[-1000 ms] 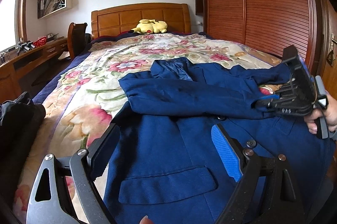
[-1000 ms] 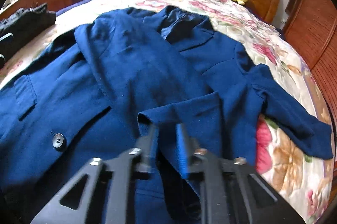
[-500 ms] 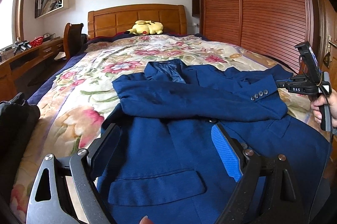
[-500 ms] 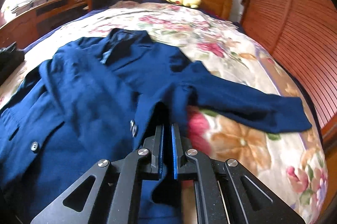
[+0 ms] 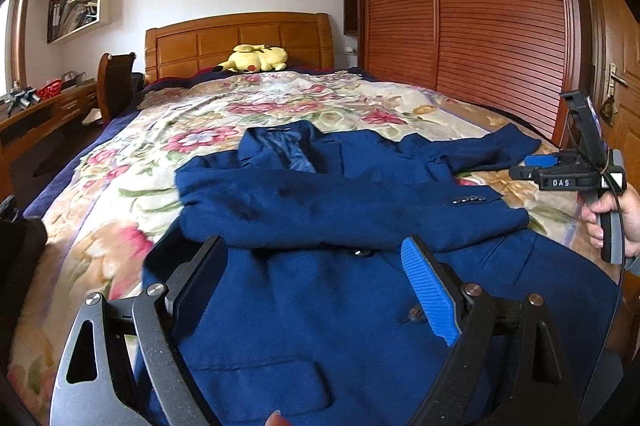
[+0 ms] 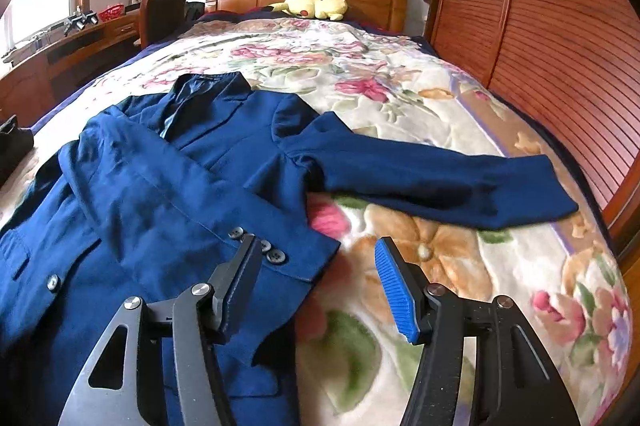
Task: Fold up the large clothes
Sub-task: 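Move the right gripper to the other sleeve's cuff and grasp it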
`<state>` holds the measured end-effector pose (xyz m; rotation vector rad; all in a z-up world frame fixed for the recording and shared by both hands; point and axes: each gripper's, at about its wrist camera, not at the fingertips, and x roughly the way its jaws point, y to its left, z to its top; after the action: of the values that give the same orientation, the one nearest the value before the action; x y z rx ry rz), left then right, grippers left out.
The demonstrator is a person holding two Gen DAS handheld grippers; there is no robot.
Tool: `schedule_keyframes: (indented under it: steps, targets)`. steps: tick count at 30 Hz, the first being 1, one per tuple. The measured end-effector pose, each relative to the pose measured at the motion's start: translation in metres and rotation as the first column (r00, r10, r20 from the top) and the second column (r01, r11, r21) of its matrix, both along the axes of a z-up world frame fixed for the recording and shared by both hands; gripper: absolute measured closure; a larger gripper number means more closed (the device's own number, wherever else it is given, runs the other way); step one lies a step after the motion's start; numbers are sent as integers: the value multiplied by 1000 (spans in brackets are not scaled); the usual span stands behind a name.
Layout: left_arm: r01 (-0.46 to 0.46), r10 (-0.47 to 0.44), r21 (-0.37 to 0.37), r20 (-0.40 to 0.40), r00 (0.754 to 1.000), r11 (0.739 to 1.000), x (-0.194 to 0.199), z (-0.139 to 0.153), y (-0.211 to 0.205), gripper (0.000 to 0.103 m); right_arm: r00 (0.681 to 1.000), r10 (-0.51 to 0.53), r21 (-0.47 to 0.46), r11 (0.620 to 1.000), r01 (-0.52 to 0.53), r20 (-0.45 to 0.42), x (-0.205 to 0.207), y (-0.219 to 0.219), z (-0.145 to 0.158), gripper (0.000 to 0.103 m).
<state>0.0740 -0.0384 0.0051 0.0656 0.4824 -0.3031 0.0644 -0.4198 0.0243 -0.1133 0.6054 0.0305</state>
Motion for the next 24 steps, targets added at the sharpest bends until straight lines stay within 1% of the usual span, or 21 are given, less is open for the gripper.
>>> schedule_keyframes:
  steps: [6,13,15,16,17,20,24]
  targets:
    - [23,-23,8,-11,1000,1000,12,-4,-19,14,999,-43,-5,999,43,-13,13,-35,-8,42]
    - [34,-34,11,-18,999,999,18,-5,-30,14,991,-129,-16,992,129,-18,39,-95,-14,42]
    - [33,-33,11,-16,999,999,20,-6,-33,14,988,-156,-12,988,156,-18,48,-111,-14,41]
    - [32,-32,12,-16,999,999,21,-6,-34,14,986,-169,-4,986,169,-16,52,-119,-14,38]
    - [30,-30,13,-16,999,999,23,-7,-35,14,983,-183,6,983,183,-14,56,-127,-14,35]
    - [29,-29,16,-22,999,999,25,-10,-37,14,971,-240,28,970,240,-4,70,-155,-11,32]
    - [27,-27,21,-32,999,999,27,-13,-39,14,948,-318,53,946,318,-14,93,-187,-8,32]
